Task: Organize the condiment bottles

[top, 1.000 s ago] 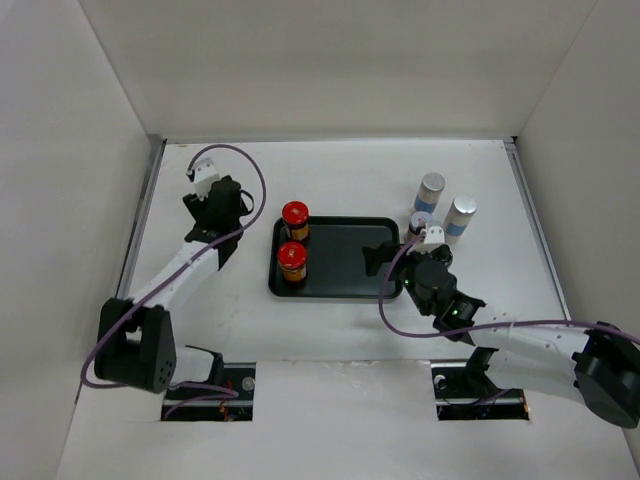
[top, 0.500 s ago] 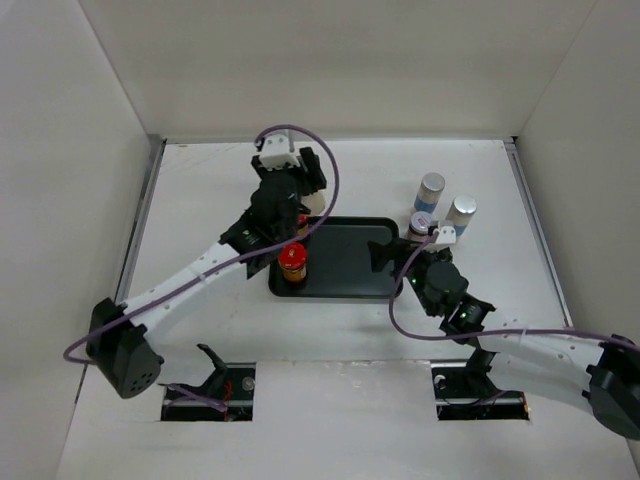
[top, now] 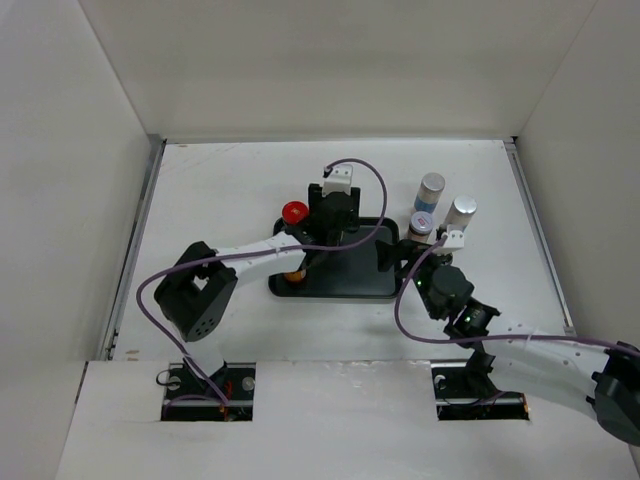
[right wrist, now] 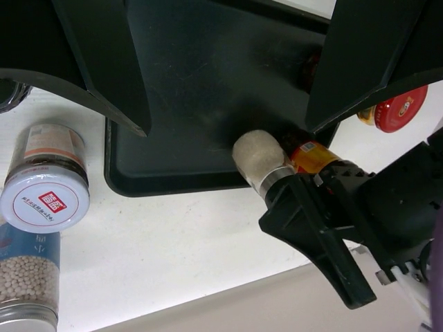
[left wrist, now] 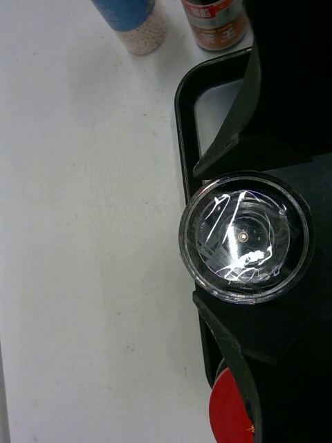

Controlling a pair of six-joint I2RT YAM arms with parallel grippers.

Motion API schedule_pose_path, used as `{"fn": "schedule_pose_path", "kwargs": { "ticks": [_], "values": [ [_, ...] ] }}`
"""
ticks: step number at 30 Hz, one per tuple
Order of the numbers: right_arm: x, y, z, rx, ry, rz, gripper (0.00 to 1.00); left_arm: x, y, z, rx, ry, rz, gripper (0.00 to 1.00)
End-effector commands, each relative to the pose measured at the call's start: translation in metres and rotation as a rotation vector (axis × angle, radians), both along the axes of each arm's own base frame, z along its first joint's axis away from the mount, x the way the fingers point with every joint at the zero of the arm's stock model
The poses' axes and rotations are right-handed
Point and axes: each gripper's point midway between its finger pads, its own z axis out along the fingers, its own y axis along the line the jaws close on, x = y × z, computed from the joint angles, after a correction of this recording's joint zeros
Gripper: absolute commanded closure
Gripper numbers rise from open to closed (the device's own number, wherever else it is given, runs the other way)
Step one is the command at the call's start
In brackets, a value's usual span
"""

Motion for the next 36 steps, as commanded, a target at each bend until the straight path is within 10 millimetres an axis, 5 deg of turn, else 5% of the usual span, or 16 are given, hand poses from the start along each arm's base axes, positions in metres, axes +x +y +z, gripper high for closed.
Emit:
{"fn": "schedule_pose_path", "kwargs": {
  "ticks": [1, 11, 19, 23, 25, 29, 31, 33, 36],
  "values": [
    [0.005, -0.005, 0.012, 0.043, -0.032, -0.034, 0.0, 0.02, -0.007, 0.068, -0.166, -0.166, 0.024, 0.62],
    [0.007, -0.006, 0.009, 0.037, -0.025, -0.041, 0.0, 0.014, 0.003, 0.02, -0.132, -0.115, 0.042, 0.5],
    [0.007, -0.009, 0.01, 0.039, -0.028, -0.048, 0.0, 0.007, 0.001, 0.001, -0.124, -0.09, 0.036, 0.43],
    [0.007, -0.01, 0.01, 0.037, -0.027, -0.049, 0.0, 0.004, -0.001, 0.008, -0.135, -0.102, 0.03, 0.21],
    [0.008, -0.01, 0.01, 0.034, -0.028, -0.054, 0.0, 0.004, -0.002, 0.028, -0.164, -0.134, 0.025, 0.09],
    [0.008, -0.014, 0.015, 0.034, -0.034, -0.073, 0.0, 0.003, -0.002, 0.05, -0.196, -0.166, 0.023, 0.03],
    [0.008, -0.013, 0.018, 0.03, -0.035, -0.073, 0.16, 0.001, -0.001, 0.069, -0.225, -0.193, 0.021, 0.02],
    [0.008, -0.012, 0.023, 0.025, -0.033, -0.07, 0.46, -0.005, 0.001, 0.092, -0.265, -0.23, 0.013, 0.02],
    [0.008, -0.013, 0.026, 0.005, -0.017, -0.081, 0.64, -0.014, 0.004, 0.126, -0.319, -0.298, -0.004, 0.0]
  ]
}}
